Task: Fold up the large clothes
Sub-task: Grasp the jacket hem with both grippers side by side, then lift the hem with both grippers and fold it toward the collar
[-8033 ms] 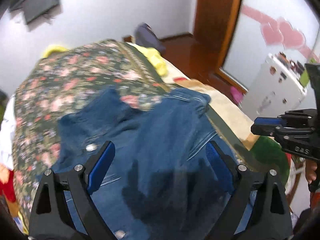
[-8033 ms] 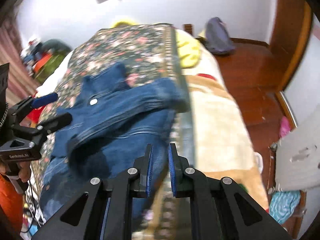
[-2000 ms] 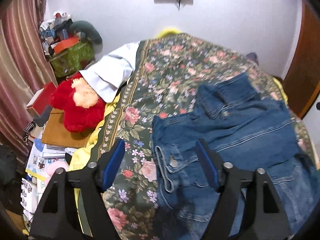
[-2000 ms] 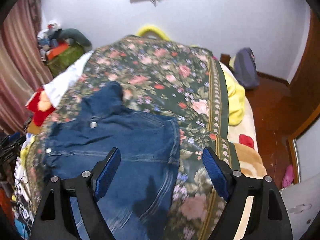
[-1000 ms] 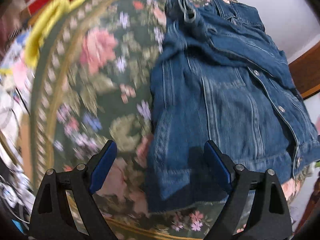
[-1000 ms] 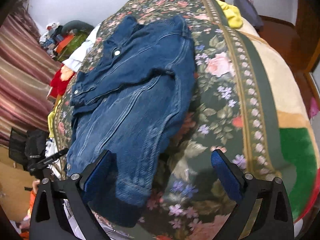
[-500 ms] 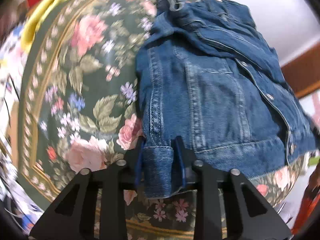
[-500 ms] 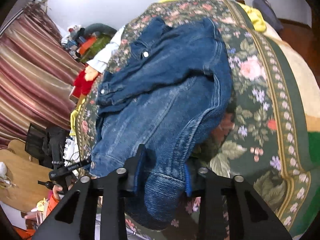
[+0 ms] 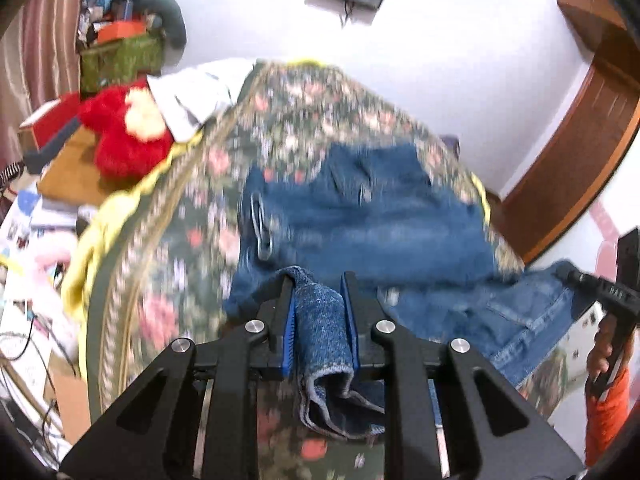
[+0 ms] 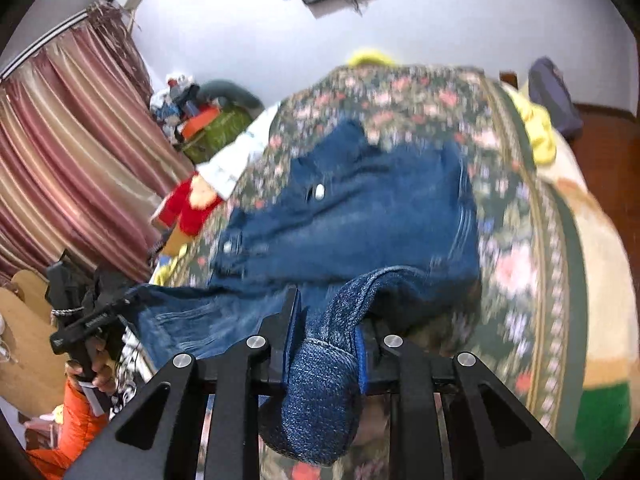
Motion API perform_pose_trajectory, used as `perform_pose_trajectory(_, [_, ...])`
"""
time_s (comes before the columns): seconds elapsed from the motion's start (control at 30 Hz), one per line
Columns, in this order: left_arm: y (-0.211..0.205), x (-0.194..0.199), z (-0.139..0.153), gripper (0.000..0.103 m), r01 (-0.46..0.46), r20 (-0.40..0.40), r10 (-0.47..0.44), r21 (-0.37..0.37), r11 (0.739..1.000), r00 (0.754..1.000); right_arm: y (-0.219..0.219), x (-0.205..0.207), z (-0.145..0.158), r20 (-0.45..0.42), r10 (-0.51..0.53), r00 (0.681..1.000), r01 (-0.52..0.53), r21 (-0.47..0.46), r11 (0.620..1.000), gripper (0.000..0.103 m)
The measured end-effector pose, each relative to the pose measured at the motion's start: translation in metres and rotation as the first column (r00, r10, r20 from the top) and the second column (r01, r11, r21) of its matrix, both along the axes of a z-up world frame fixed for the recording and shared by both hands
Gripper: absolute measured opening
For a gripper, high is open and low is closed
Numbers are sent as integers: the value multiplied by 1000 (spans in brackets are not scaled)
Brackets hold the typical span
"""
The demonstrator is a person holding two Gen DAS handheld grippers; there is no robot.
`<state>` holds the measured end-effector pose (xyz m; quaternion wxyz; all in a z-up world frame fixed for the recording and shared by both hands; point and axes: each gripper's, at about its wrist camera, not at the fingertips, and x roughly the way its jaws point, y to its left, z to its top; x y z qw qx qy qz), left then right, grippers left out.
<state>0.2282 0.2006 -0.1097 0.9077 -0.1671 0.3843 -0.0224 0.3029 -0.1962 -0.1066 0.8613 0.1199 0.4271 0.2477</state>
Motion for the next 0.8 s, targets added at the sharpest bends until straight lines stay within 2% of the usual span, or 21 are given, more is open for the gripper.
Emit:
perform_pose_trajectory(0.13, [20,41,17,20,-73,33,74,-22,997,997,-8,34,17,46,-54,997,54,14,998,19])
perform_pose_trajectory(0.37, [50,117,7,20,-170,3,171,-76,983,985,-11,109,19,38,-115,993,114,27,993,19])
perform_pose_trajectory(0.43, [54,138,-1,20,-187,-11,187,-55,981,982,-6,136,12,37,-127,991,126,10,992,19])
perform_pose_trajectory(0.63, [66,210,-51,20,-226,-110,228,23,974,968,13,203,-22,-5,-151,988,151,-48,987,19])
perform_pose_trajectory(0.73, [70,241,-88,20,-237,-186,240,38,971,953,17,237,-52,-53,-144,988,139,-90,986,19])
perform_pose_trajectory(0.8, [68,254,-110,20,-233,-222,246,80,969,944,20,252,-73,-88,-132,987,121,-118,986,19])
